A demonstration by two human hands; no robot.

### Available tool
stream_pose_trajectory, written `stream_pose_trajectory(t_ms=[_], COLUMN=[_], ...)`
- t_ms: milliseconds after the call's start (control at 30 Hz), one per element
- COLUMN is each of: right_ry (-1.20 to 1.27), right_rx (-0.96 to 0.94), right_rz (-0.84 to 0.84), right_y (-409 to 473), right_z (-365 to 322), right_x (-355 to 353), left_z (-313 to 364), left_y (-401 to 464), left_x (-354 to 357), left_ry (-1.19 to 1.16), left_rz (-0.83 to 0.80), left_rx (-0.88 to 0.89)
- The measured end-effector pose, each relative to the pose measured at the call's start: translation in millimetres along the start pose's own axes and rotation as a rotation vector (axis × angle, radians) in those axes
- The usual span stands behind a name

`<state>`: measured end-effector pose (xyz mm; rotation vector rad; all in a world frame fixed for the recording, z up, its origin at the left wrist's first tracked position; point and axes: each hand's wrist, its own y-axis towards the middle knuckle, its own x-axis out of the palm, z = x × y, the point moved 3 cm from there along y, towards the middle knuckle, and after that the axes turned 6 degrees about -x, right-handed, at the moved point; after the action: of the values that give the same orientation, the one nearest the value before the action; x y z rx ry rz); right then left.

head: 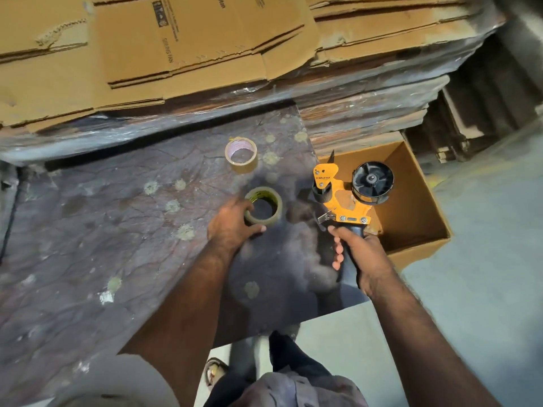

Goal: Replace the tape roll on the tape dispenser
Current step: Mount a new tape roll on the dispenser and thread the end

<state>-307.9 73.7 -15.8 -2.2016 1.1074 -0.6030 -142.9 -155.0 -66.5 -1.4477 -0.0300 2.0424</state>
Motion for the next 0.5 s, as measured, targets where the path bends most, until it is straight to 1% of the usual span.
stream_pose_trajectory(t_ms=[67,133,300,367,500], right_ry=[-0.021,-0.038,-0.080,-0.089,-0.125], right_rx=[0.009,0.021,0.004,0.012,0.027], right_rz=[-0.026,-0.052,-0.114,-0.127,-0.129], right_y=[-4.1,-8.2,-16.8,-20.8,-28.7], right_z=[4.8,9.6,20.9,24.8,32.9], right_x=[13.3,25.6,44.0,47.9,51.5], left_z=[-21.5,-38.8,-62.3,-65.5,-73.5], left_y=[-15.8,-30.2,-54.9,-59.4,-64.8], left_x=[-4.8,-5.8,-4.2,-2.7,1.2], left_ry=[-0.001,0.015,0.055,0.037,-0.040], left_rz=[0.050,0.085,0.115,0.130,0.102], left_rx=[-0.056,-0.050,-0.007,-0.003,-0.037])
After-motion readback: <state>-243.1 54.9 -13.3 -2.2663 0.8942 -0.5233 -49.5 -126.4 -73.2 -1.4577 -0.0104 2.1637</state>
